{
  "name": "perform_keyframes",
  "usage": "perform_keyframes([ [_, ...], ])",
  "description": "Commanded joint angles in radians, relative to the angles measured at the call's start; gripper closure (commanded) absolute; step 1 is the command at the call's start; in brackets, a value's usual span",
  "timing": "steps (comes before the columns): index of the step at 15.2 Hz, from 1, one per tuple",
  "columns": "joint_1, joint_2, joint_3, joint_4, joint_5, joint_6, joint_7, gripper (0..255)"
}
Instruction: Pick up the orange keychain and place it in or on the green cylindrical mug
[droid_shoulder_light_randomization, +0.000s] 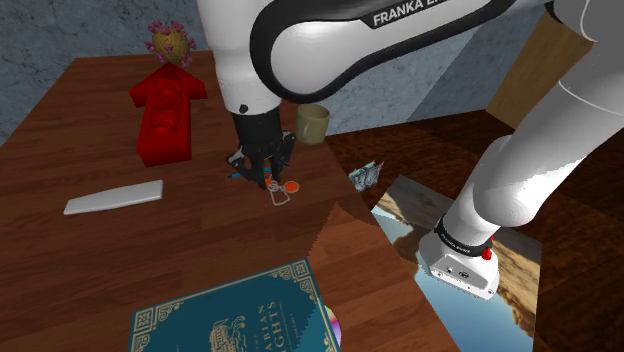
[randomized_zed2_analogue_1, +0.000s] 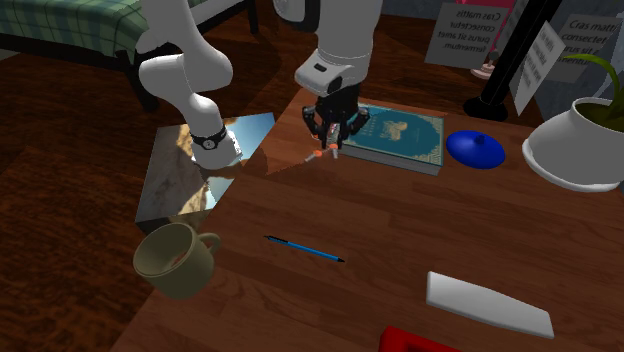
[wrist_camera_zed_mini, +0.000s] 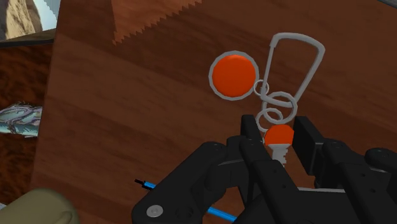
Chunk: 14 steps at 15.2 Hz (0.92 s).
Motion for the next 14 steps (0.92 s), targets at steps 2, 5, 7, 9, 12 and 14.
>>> perform_keyframes([
  [2, -0.001, -0.006, -0.003, 0.037, 0.002, -0.042, -0.001, 255],
  [5, -0.012, -0.019, -0.020, 0.051, 0.005, -0.069, -0.029, 255],
  [7, -0.033, -0.033, -0.051, 0.037, 0.005, -0.071, -0.082, 255],
  [9, -0.054, -0.043, -0.081, 0.027, 0.001, -0.072, -0.132, 255],
  [12, -0.085, -0.048, -0.125, 0.022, -0.009, -0.075, -0.204, 255],
  [14, -0.106, -0.045, -0.153, 0.023, -0.018, -0.077, -0.251, 255],
])
